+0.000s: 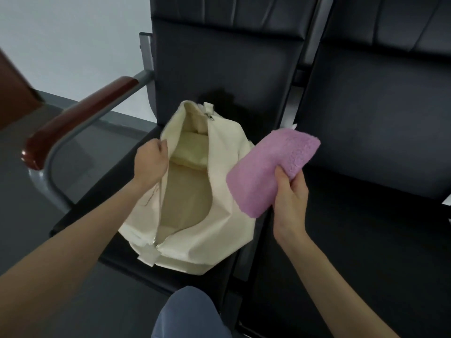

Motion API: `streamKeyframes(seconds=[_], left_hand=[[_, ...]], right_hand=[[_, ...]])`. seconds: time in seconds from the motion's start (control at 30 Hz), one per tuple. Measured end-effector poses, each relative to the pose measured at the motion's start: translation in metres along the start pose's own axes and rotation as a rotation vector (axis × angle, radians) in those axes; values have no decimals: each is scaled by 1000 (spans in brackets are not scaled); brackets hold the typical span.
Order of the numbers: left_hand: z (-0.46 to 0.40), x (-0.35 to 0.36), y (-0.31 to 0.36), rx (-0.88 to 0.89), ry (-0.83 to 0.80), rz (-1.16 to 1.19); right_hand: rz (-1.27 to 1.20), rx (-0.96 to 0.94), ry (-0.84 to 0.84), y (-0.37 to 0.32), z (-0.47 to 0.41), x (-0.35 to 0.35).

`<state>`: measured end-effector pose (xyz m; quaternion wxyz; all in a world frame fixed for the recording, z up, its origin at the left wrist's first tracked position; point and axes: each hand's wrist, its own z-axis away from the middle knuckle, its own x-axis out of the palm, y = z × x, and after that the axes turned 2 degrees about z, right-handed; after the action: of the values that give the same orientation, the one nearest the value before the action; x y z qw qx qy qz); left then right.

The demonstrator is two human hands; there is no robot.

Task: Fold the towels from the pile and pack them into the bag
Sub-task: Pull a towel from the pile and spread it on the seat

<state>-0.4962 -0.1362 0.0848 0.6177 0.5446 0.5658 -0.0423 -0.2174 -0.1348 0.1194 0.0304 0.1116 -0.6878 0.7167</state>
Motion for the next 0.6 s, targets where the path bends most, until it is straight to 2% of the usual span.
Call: streamKeyframes(seconds=[0.17,0.27,0.33,0.43,0.53,0.6], left_hand=[[-22,-30,18,90,18,46],[-34,-40,22,126,1,26],[-40,-44,21,137,-10,39],[-46,-47,17,143,-17,52],[-53,-47,11,119,-19,63],[-57,-45,5,119,-33,72]], right_hand=[[-5,-162,78,1,-6,61],[8,-327,143,10,-20,106],[87,-408,134,28,-42,135],[459,-537,72,65,-81,167],[1004,-567,-124,99,-109,178],[1249,-574,-233,120,-122,181]])
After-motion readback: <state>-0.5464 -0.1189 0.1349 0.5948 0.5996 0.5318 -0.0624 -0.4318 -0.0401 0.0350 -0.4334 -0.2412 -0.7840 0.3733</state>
